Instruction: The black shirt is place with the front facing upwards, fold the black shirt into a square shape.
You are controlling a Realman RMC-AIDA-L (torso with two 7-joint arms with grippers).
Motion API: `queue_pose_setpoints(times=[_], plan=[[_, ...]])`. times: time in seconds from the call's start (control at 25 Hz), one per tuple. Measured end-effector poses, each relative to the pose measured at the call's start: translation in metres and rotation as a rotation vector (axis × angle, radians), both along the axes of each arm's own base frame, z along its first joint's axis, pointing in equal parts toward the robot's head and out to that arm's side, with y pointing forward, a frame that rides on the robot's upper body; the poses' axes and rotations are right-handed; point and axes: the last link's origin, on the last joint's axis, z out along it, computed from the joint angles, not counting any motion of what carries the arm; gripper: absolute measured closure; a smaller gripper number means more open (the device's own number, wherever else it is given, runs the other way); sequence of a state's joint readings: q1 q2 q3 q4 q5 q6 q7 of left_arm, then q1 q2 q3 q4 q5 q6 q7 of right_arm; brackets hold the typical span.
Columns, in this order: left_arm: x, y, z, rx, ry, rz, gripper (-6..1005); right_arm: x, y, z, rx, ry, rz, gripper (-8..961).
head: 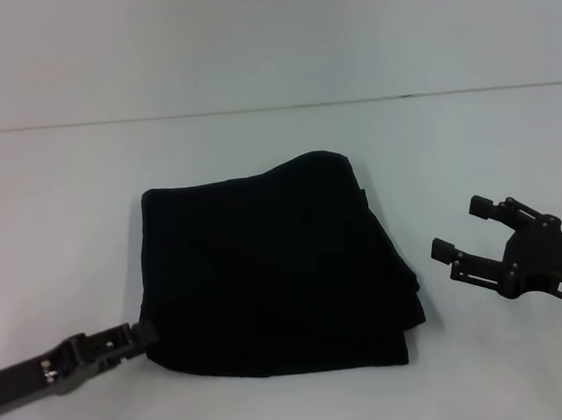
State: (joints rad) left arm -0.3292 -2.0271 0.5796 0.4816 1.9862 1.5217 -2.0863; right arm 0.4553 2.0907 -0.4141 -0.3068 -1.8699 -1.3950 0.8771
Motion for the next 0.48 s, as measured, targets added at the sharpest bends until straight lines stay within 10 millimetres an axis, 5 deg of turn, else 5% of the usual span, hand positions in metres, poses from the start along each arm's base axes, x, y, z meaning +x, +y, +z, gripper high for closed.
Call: queue_pose_setpoints(times=[0.16,0.28,0.48], plan=[[0.003,0.004,0.019,0.070,0.077,-0.131,540,-0.003,-0.003,0.000,-0.004,0.013,0.027,7],[0.006,0.002,0.034,0.258,0.214,-0.403,474,-0.008,-0.007,0.000,-0.007,0.012,0.079,7],[0.007,-0.002,0.033,0.389,0.361,-0.623,362,-0.014,-0.024,-0.009,-0.024,-0.021,0.210,7]])
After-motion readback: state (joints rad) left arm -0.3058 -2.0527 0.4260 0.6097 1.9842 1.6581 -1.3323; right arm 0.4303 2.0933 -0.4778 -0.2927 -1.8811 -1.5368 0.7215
